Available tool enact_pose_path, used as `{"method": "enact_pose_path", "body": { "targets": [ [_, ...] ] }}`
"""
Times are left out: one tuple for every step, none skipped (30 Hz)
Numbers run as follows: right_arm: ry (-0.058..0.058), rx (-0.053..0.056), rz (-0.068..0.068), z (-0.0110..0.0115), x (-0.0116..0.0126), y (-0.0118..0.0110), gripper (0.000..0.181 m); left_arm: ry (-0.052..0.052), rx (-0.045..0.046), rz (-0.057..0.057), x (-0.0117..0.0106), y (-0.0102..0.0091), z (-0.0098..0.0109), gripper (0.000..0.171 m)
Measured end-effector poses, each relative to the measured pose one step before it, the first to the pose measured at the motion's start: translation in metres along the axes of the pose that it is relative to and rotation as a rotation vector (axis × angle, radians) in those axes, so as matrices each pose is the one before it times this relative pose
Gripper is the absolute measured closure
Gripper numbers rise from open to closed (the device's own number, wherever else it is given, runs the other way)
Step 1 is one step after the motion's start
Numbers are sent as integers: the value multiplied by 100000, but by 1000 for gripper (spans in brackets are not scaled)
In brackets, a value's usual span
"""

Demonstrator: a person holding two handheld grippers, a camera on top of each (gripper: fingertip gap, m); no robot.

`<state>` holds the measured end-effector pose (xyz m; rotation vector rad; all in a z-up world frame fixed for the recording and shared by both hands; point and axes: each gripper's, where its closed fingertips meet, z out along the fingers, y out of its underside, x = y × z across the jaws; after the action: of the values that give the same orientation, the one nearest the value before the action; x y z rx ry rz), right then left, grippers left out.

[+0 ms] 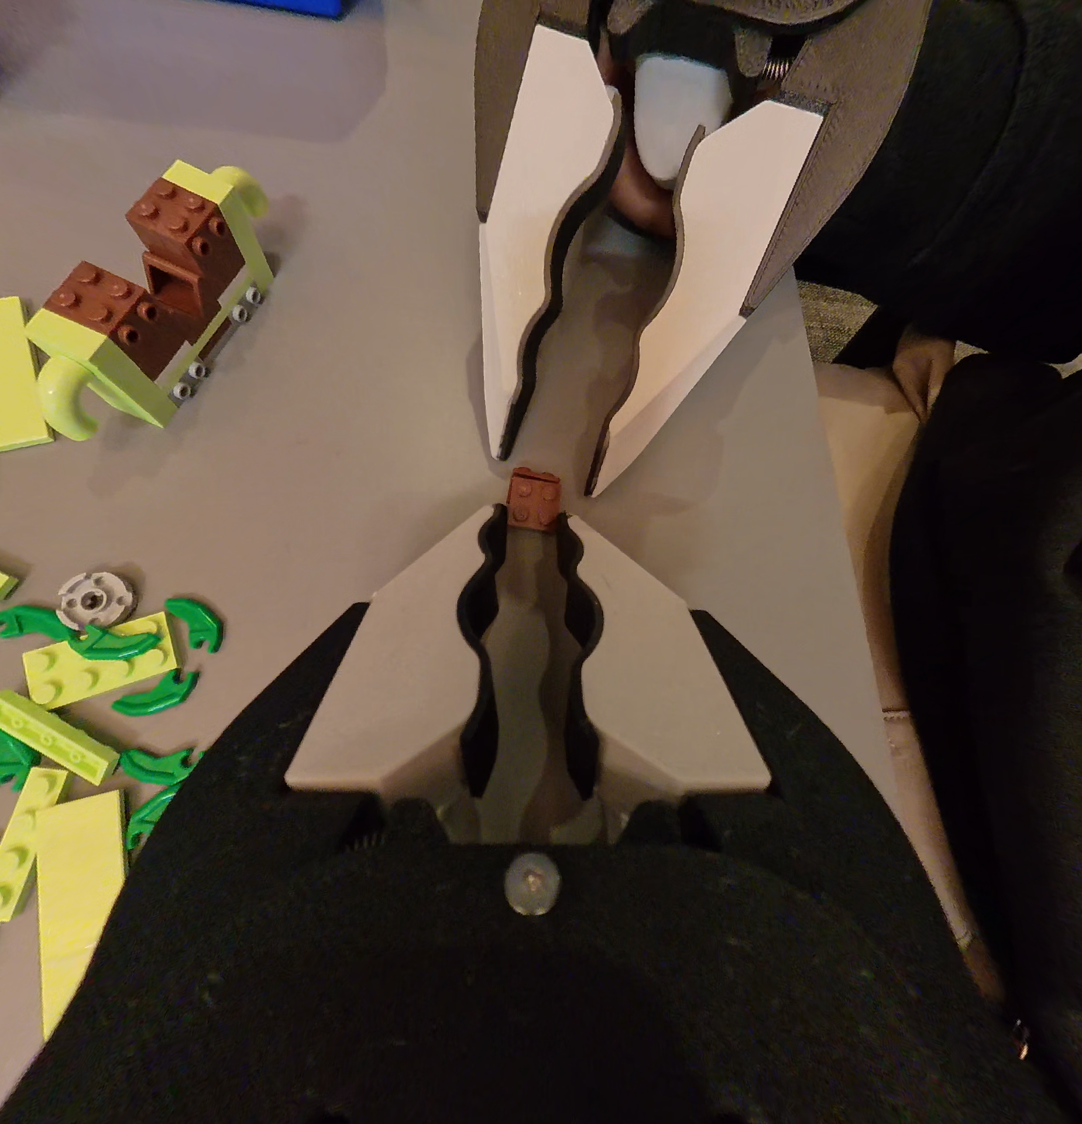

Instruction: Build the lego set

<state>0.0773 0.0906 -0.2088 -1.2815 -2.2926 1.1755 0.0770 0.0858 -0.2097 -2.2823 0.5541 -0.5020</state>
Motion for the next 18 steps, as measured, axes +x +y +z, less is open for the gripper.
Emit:
{"method": "enact_pose_path", "body": {
  "targets": [
    [-65,-172,-79,16,-20,17,155,115,36,-187,-11,5,-5,159],
    [-107,-150,-106,18,-29,27,156,138,27,-171,-9,-16,4,159],
    [-77,-104,-175,8,-23,6,158,11,136,-9,-26,-26,-7,159],
    [-56,-108,-187,14,-31,17,160,116,206,145,2,-41,-4,158],
    [12,-117,-125,14,-12,15,161,73,118,174,10,-33,0,158],
    [50,-63,-29,1,1,6,161,-163,-93,55,-41,-8,27,158],
    [12,-18,58,11,5,4,161,135,-241,91,7,9,39,158],
    [-29,-9,28,-6,2,4,162,58,-293,75,-4,23,42,158],
    [51,-25,-7,3,0,1,162,-165,-186,101,-34,-6,36,157],
    [39,-18,-42,4,0,0,162,-259,74,178,-25,-39,12,156],
    [58,-29,-53,3,4,1,163,-126,208,233,-8,-42,6,155],
    [43,-20,-57,-2,-4,6,163,-179,244,160,-1,-33,-20,154],
    [28,-2,-25,5,-2,-3,163,-95,307,165,0,-38,-38,153],
    [-33,-3,-11,0,-4,0,163,-114,574,253,16,-64,-55,151],
    [-48,2,-4,0,-6,0,163,-87,842,345,23,-94,-89,149],
    [-31,-5,-28,-6,-8,7,163,-277,1032,421,11,-119,-106,149],
    [-11,-19,-47,-1,2,3,163,-470,1134,462,-6,-154,-91,150],
    [-27,-25,-51,3,-8,1,163,23,1051,646,74,-152,-82,152]
  ]
}}
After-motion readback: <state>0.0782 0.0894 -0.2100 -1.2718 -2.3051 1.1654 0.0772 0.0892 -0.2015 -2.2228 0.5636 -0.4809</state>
